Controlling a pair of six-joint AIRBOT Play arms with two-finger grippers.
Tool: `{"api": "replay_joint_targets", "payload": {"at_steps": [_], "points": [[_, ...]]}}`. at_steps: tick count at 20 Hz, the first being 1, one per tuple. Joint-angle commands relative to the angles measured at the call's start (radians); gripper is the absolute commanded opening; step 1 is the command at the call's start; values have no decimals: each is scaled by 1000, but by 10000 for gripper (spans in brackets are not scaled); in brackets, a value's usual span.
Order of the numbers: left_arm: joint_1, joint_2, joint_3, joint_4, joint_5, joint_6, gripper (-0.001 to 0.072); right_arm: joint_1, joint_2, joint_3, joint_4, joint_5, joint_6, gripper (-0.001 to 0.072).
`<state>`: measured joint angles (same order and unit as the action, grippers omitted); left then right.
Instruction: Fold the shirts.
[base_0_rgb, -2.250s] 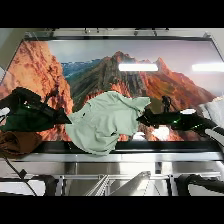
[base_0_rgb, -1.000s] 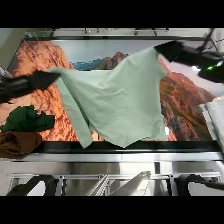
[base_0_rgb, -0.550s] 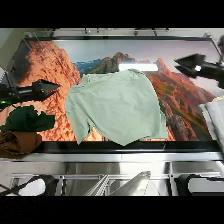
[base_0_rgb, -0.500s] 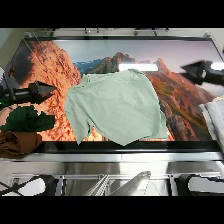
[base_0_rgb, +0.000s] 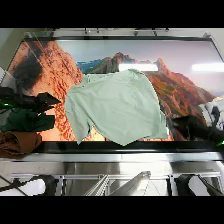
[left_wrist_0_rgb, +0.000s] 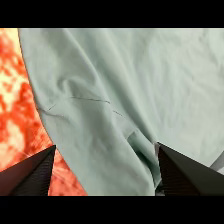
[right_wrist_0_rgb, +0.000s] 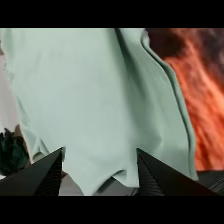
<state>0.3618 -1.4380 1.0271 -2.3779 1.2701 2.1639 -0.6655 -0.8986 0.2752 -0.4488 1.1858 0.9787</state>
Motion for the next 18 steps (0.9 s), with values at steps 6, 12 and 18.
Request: {"api": "replay_joint_targets", "payload": {"at_steps": [6,12,18], "points": [[-93,-312,270,116,113,-127,714,-7,382,-158,-95,-1,204,507],[-108,-420,389,250,169,-224,714,-7,437,-159,-302,61,352,508],[-202,-475,392,230,123,-224,662,-7,438,-159,-340,35,384,509]]}}
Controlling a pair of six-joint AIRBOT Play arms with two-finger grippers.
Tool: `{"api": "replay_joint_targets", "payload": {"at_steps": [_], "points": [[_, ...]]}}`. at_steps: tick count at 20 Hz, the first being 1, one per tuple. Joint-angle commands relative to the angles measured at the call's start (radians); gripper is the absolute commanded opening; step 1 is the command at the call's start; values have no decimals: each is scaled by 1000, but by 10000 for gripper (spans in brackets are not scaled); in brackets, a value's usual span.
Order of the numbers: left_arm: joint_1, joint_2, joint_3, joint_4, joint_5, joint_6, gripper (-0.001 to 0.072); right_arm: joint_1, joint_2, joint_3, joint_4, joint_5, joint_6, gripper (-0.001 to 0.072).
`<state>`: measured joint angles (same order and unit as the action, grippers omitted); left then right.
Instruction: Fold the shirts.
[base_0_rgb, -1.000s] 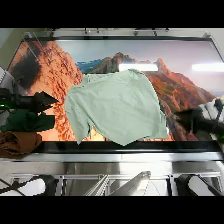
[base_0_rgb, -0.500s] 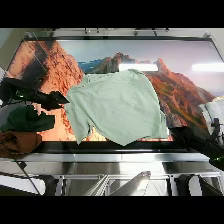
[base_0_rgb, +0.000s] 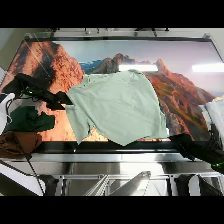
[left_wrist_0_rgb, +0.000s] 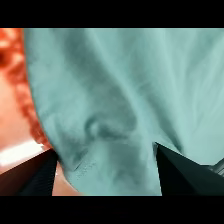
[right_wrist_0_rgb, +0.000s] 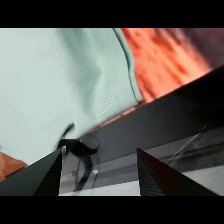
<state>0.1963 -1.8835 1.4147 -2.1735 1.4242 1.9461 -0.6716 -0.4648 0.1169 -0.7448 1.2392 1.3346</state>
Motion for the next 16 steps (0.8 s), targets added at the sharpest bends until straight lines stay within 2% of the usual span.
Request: {"api": "replay_joint_targets", "payload": {"at_steps": [1,2,3,7,9,12,16], "points": [[-43,-30,5,26,-31,-4,416,-1,2,-1,-48,-37,29,510],[-43,-28,5,26,-31,5,74,-1,-3,-1,-46,-56,32,512],[-40,-24,5,26,-29,9,14,-1,-13,-1,-43,-84,32,514],[-5,-3,5,26,0,9,14,-1,-122,0,-38,-214,8,515],[12,3,5,25,26,9,14,0,-226,0,24,-237,-85,515],[25,3,5,25,70,9,14,2,-397,0,195,-237,-284,515],[26,3,5,25,89,8,14,126,-603,0,396,-297,-445,508]]}}
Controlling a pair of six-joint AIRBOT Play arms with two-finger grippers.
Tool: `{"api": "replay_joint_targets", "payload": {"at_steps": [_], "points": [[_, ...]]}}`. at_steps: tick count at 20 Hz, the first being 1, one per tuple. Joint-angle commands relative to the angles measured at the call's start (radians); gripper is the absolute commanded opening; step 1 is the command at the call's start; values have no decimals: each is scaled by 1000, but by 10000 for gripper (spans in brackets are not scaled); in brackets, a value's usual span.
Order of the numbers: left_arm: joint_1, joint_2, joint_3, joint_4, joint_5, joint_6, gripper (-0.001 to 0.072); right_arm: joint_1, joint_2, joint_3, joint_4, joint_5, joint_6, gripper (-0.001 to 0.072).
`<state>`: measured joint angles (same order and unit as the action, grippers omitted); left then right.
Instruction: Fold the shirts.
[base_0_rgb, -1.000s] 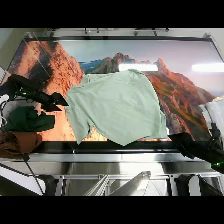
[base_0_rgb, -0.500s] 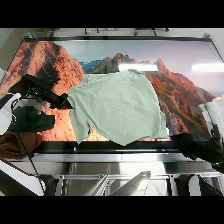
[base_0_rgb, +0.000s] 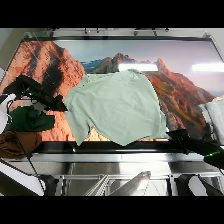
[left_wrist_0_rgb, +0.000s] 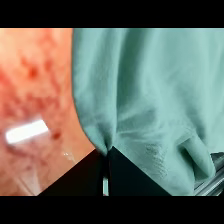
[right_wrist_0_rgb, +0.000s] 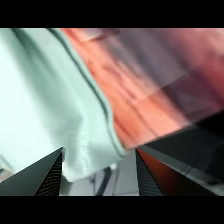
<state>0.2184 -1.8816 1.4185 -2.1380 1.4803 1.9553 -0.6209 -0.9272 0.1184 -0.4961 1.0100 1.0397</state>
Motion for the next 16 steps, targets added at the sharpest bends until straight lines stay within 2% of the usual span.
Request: {"api": "replay_joint_targets", "payload": {"at_steps": [1,2,3,4,6,9,11,12,16], "points": [[4,2,1,-11,40,-1,14,128,-185,0,210,-93,-187,507],[4,2,1,-13,57,-1,14,183,-228,6,293,-97,-238,485],[4,2,1,-28,84,-1,14,230,-259,17,378,-74,-298,313],[5,6,1,-71,122,0,14,270,-275,34,457,-16,-352,106],[5,45,1,-201,191,39,14,313,-251,80,604,151,-419,18],[5,200,1,-537,330,210,14,297,-72,172,858,396,-422,18],[23,379,1,-802,357,306,15,236,108,302,975,487,-359,18],[45,483,9,-861,333,335,16,193,194,384,995,491,-322,18],[206,915,180,-860,232,361,18,-65,420,738,975,484,-129,18]]}}
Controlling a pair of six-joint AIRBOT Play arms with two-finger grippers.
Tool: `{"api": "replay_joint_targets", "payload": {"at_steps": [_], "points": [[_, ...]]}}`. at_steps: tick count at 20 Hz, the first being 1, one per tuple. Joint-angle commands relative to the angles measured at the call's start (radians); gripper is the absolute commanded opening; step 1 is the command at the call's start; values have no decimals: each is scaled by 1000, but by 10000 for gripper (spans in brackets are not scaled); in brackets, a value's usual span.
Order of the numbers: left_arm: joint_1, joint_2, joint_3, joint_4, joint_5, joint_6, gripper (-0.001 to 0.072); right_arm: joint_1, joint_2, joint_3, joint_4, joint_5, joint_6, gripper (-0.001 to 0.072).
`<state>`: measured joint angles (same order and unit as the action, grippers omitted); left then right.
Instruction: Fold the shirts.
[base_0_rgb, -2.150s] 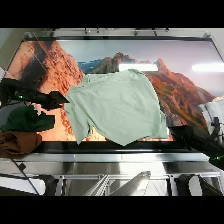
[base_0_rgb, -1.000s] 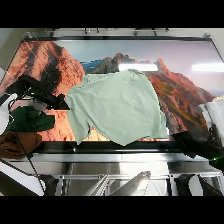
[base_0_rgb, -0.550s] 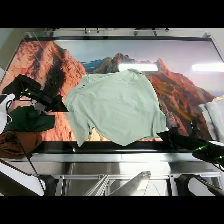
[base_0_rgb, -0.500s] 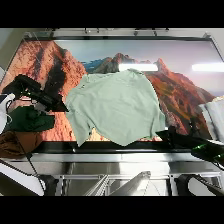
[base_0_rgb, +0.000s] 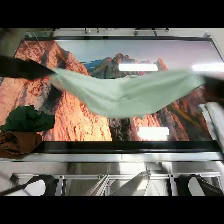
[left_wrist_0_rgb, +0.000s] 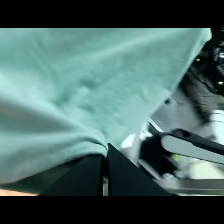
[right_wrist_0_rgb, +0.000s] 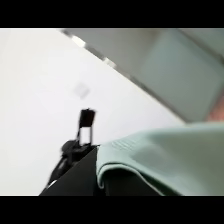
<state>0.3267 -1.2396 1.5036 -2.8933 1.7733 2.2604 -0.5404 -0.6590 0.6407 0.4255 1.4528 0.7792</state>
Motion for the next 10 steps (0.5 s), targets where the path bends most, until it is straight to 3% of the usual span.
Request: {"api": "replay_joint_targets", "payload": {"at_steps": [1,3,5,8,10], "points": [[164,361,141,-105,-116,62,19,-207,179,288,30,41,183,18],[319,478,240,-105,-170,72,19,-273,197,387,-71,36,253,18],[423,497,317,-87,-173,69,20,-267,190,410,-147,-38,253,18],[399,392,291,-87,-174,22,20,-256,114,407,-425,-155,246,18],[295,270,194,-58,-177,24,20,-178,11,377,-548,-222,237,18]]}}
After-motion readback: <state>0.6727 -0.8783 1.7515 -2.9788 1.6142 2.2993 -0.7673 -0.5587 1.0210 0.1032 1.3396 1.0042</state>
